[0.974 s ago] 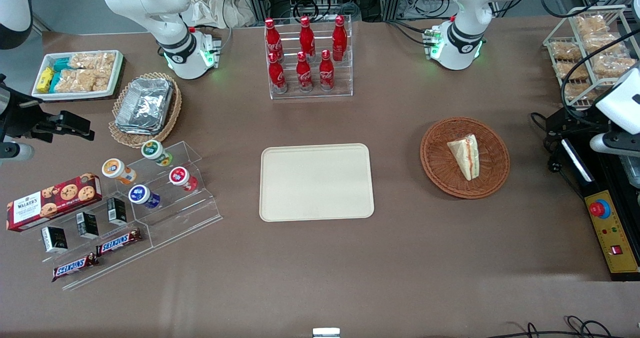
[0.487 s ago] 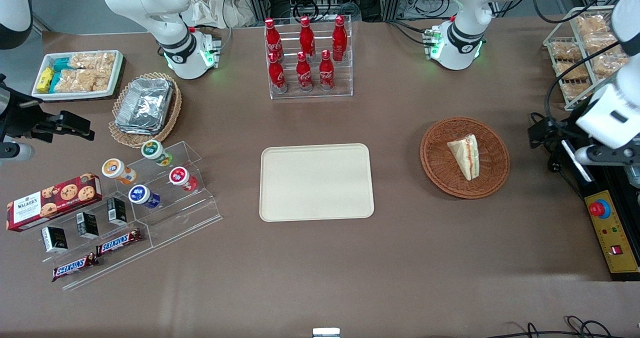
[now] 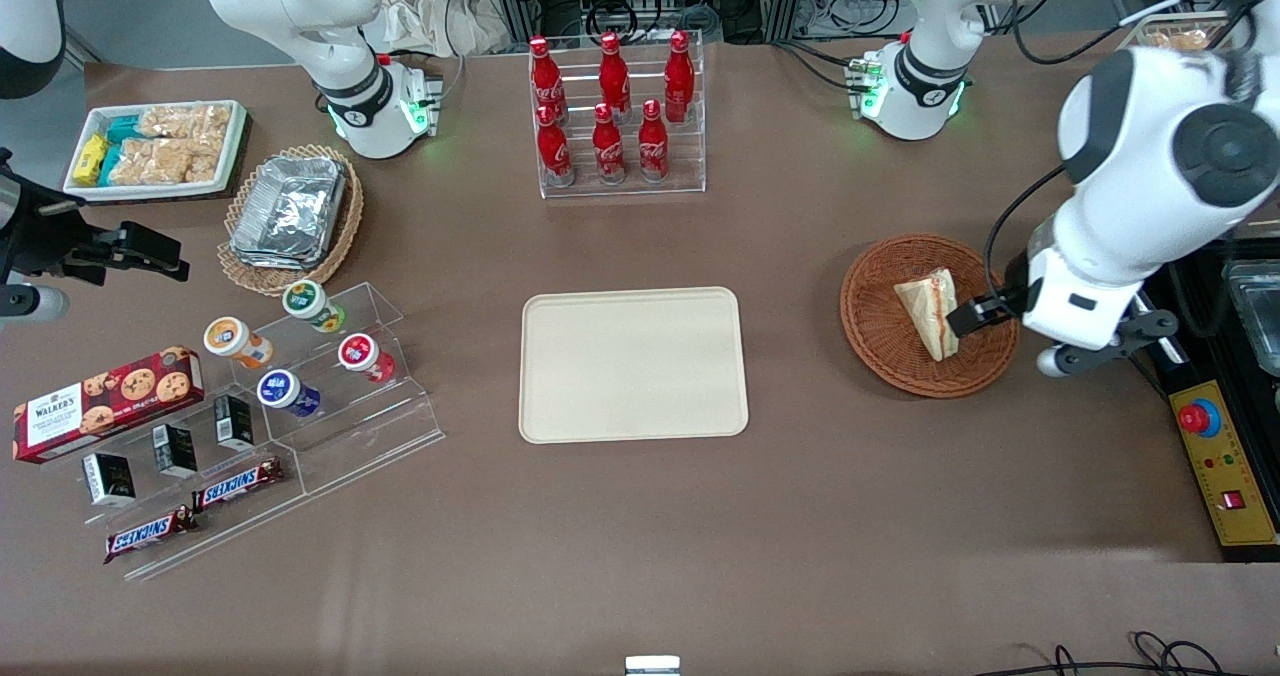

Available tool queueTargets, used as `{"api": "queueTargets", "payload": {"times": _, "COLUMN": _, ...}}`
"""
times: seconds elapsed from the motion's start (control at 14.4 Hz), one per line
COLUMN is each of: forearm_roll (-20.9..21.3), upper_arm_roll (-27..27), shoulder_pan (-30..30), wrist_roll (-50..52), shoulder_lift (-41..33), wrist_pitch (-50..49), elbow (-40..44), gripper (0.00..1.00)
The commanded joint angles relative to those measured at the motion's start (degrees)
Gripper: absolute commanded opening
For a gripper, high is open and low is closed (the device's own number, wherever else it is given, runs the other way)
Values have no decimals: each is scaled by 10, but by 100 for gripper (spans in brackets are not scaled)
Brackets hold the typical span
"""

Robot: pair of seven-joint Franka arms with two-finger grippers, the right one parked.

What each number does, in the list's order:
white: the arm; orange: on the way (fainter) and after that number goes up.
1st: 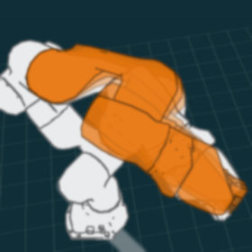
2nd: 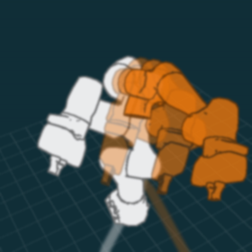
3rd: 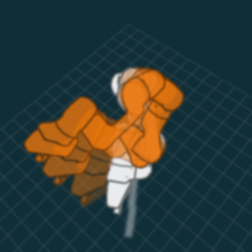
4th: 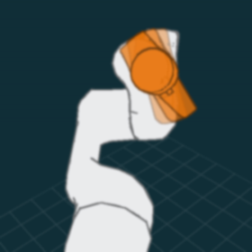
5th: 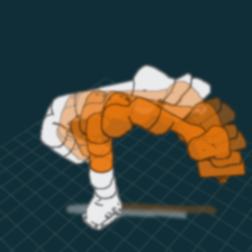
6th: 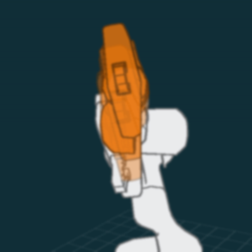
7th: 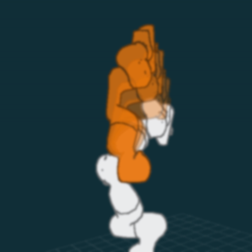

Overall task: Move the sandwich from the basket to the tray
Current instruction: 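Move the left gripper down to the wrapped sandwich in the wicker basket, then close the left gripper on the sandwich's upright edge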

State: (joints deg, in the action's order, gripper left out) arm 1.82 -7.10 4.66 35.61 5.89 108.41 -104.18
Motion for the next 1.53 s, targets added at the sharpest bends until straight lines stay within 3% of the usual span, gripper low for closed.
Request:
{"api": "queueTargets", "payload": {"times": 0.0, "forearm_roll": -9, "upper_arm_roll": 4, "shoulder_pan": 4, "wrist_roll": 99, "shoulder_lift": -35, "wrist_pitch": 104, "elbow": -119, "gripper": 100}}
{"api": "queueTargets", "payload": {"times": 0.28, "forearm_roll": -6, "upper_arm_roll": 5, "shoulder_pan": 8, "wrist_roll": 132, "shoulder_lift": -40, "wrist_pitch": 211, "elbow": -233, "gripper": 100}}
{"api": "queueTargets", "payload": {"times": 0.9, "forearm_roll": 4, "upper_arm_roll": 11, "shoulder_pan": -25, "wrist_roll": 126, "shoulder_lift": -37, "wrist_pitch": 217, "elbow": -290, "gripper": 100}}
{"api": "queueTargets", "payload": {"times": 1.46, "forearm_roll": 3, "upper_arm_roll": 10, "shoulder_pan": -32, "wrist_roll": 128, "shoulder_lift": -35, "wrist_pitch": 333, "elbow": -383, "gripper": 100}}
